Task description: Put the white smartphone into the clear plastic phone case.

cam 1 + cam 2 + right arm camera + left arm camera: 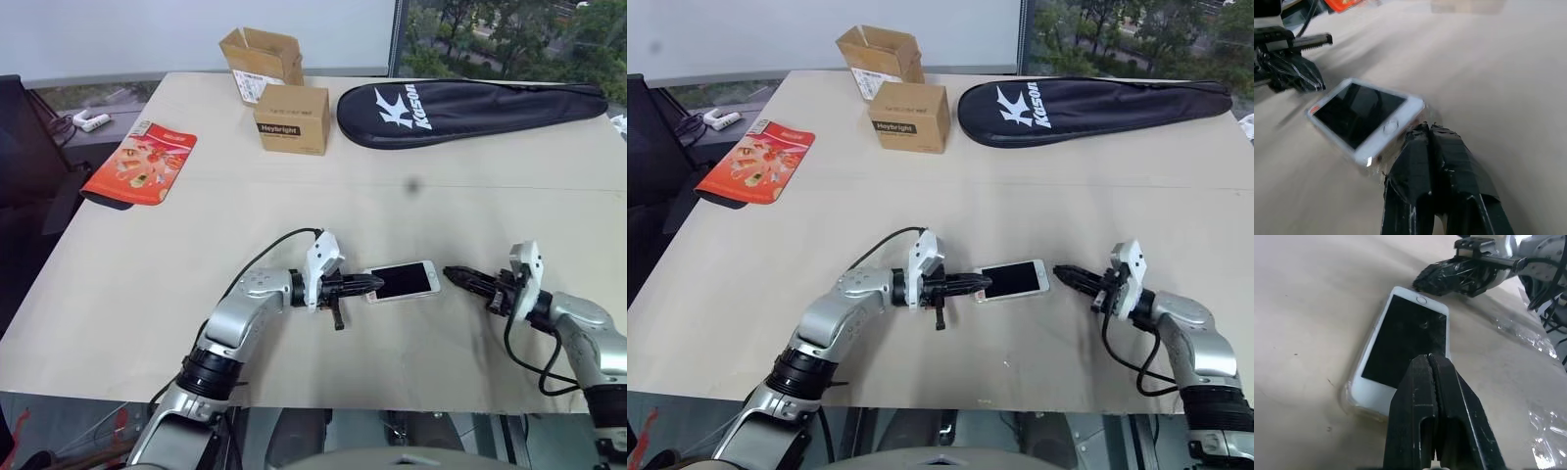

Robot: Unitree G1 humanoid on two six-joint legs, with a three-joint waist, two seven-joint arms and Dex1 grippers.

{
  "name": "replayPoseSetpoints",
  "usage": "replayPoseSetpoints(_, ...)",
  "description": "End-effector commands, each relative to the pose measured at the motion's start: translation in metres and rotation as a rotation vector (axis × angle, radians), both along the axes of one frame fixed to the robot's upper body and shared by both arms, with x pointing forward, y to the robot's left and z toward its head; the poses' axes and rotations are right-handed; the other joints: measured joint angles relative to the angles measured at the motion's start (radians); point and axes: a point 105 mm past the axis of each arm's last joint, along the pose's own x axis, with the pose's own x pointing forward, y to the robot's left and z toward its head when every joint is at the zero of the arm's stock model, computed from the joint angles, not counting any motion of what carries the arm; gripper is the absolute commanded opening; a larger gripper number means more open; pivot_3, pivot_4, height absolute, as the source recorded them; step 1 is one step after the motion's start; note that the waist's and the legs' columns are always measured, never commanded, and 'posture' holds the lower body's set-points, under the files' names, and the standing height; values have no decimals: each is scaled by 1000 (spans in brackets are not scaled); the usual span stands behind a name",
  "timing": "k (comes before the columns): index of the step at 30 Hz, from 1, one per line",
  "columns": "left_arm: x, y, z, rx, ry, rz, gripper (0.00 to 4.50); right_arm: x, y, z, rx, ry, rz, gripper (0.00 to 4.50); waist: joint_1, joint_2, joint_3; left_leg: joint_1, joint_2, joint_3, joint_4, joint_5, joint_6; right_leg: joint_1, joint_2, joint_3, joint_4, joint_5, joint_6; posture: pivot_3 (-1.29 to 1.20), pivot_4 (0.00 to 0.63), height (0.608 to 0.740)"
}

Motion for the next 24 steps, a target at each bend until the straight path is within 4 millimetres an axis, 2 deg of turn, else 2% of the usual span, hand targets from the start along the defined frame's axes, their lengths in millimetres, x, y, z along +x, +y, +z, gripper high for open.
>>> replayPoseSetpoints(1,-4,0,4,-8,-39,-15,0,-2,0,10,8,-31,15,54,-2,0,0,0,0,1,0,0,0,0,0,1,0,0,0,0,150,732)
replayPoseSetpoints(11,1,9,8,-24,-43,40,0,-6,29,7,31,-17,102,54,-2,0,0,0,0,0,2,0,0,0,0,1,1,0,0,0,150,732)
replayPoseSetpoints(17,0,8,-3,-1,-24,44,0,-13,48,3,14,-8,179,54,-3,0,0,1,0,0,4,0,0,0,0,1,5,0,0,0,150,732)
replayPoseSetpoints(20,-1,4,-7,6,-22,37,0,-14,50,1,-8,-10,191,54,-4,0,0,2,1,0,6,0,0,0,1,1,9,0,0,0,150,732)
replayPoseSetpoints(24,-6,-1,-8,6,-9,15,0,-8,40,5,-22,-32,155,54,-3,0,0,2,1,0,12,0,0,0,1,2,14,0,-1,0,150,732)
